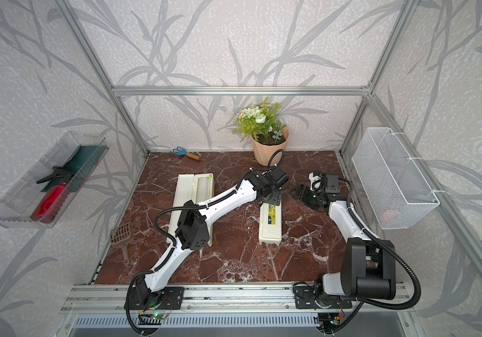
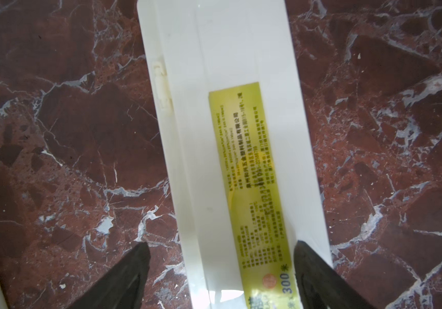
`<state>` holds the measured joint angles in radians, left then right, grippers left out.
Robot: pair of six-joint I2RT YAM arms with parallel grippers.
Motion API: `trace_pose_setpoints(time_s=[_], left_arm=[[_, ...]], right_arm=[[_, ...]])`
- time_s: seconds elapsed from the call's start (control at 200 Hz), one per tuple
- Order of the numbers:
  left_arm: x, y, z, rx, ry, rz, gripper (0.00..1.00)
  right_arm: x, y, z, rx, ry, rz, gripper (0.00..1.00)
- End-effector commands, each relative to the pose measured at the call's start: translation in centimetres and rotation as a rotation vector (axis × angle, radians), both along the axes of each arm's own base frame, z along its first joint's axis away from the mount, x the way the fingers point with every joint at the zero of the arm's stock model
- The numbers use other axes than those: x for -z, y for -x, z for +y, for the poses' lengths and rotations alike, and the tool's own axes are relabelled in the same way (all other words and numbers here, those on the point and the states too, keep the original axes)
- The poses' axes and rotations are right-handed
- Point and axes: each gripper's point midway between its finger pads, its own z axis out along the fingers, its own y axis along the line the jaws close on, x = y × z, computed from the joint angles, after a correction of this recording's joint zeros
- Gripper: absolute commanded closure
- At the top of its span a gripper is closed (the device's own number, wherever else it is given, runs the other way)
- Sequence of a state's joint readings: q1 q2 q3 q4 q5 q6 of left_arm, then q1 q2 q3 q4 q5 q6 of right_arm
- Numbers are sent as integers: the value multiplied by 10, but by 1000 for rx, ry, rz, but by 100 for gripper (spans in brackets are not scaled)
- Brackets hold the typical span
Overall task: Put plastic wrap rolls into dispensers
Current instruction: Open the lid of the plastic wrap cutting box.
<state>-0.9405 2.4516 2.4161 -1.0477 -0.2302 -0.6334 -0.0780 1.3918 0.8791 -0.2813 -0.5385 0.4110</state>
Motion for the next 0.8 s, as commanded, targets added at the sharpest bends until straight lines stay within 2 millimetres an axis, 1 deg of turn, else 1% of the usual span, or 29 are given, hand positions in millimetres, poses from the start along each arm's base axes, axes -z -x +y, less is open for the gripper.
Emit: trace_pose_setpoints(time_s=[0.0, 0.15, 0.235, 0.41, 0.48, 0.55, 0.685, 0.795], left_arm=[[12, 12, 0, -31, -54, 11, 16], [21, 16, -3, -47, -47, 30, 16], [31, 18, -3, -59, -55, 50, 16], [42, 24, -2, -68, -85, 70, 16], [45, 25, -3, -70, -84, 77, 20], [41, 25, -3, -72, -78, 71, 24], [29, 23, -6, -57, -49, 59, 33], [20, 21, -7, -47, -18, 69, 36]], right_arm=[[-3, 4, -1, -7, -20, -18, 18], [2, 6, -6, -3, -34, -11, 18], [3, 7, -8, -4, -39, -10, 18], [5, 7, -6, -12, -56, -8, 18], [6, 7, -6, -15, -61, -8, 19], [7, 7, -5, -16, -63, -7, 20], [9, 8, -4, -24, -73, -5, 26], [9, 8, -1, -41, -85, -7, 30]])
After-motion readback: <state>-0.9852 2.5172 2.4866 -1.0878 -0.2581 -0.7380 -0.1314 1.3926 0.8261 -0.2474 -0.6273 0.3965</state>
